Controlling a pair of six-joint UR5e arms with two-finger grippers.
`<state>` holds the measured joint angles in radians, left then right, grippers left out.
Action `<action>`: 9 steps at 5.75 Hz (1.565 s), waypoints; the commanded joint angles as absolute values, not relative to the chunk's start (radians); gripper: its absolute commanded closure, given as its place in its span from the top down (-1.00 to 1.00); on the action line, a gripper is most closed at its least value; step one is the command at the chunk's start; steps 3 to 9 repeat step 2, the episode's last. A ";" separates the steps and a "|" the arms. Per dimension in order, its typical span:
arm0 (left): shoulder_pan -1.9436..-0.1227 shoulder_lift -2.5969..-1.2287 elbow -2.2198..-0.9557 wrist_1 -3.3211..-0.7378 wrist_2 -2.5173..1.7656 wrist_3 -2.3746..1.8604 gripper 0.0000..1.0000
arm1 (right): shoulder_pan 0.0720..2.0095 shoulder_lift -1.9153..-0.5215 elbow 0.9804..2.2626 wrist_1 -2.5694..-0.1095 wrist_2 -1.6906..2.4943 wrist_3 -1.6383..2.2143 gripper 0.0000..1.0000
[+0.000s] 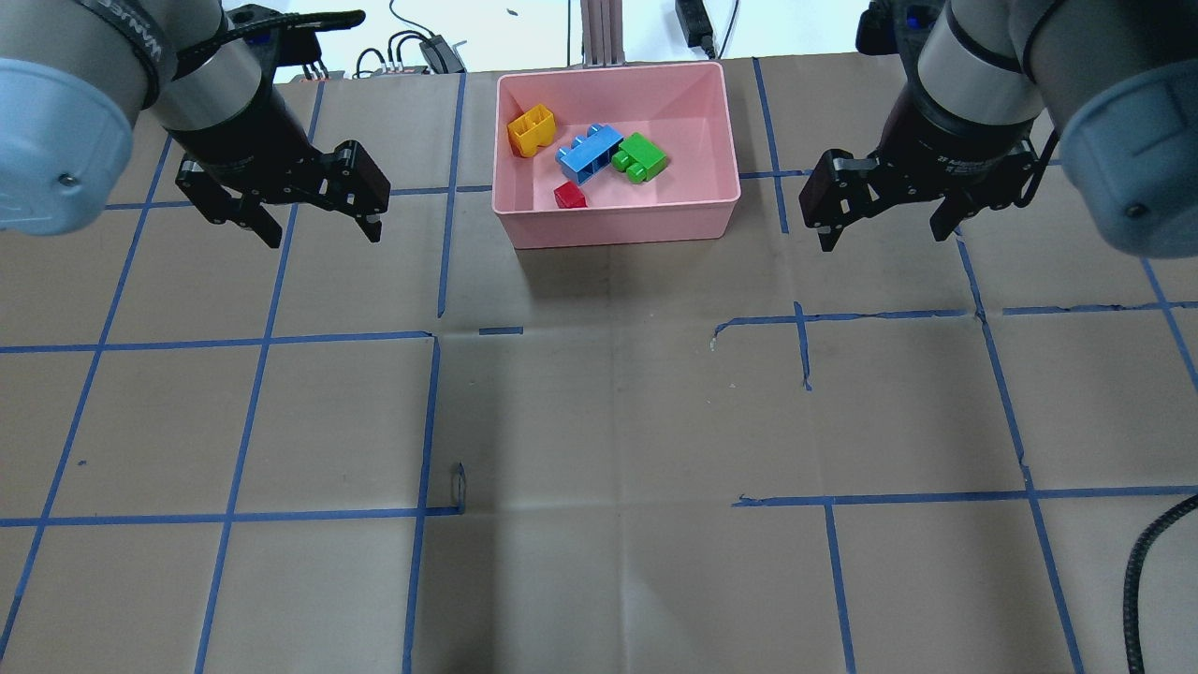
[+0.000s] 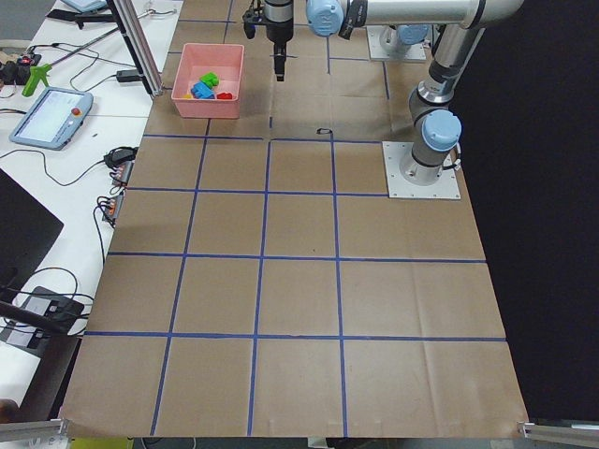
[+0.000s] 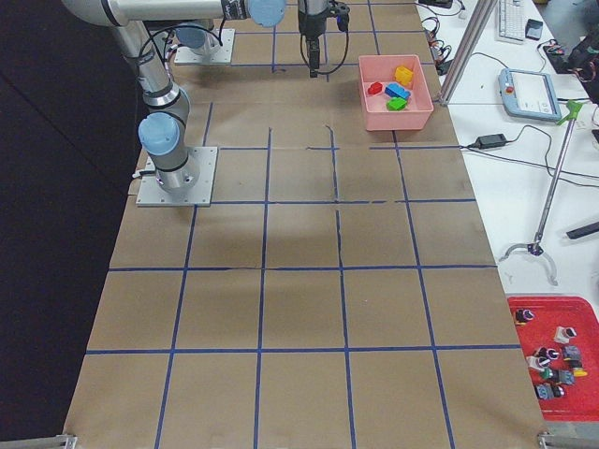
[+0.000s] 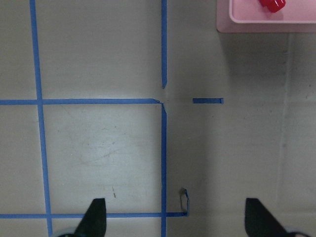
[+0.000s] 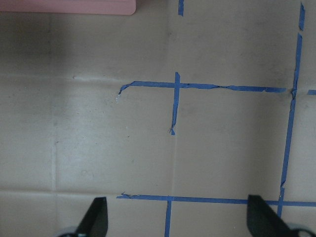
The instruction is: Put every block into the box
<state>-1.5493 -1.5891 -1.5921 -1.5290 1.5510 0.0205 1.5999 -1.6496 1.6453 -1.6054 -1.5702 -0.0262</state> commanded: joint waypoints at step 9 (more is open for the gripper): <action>-1.549 -1.588 -1.591 -1.513 1.557 0.026 0.99 | 1.601 -1.652 1.647 -1.605 -1.571 -0.028 0.99</action>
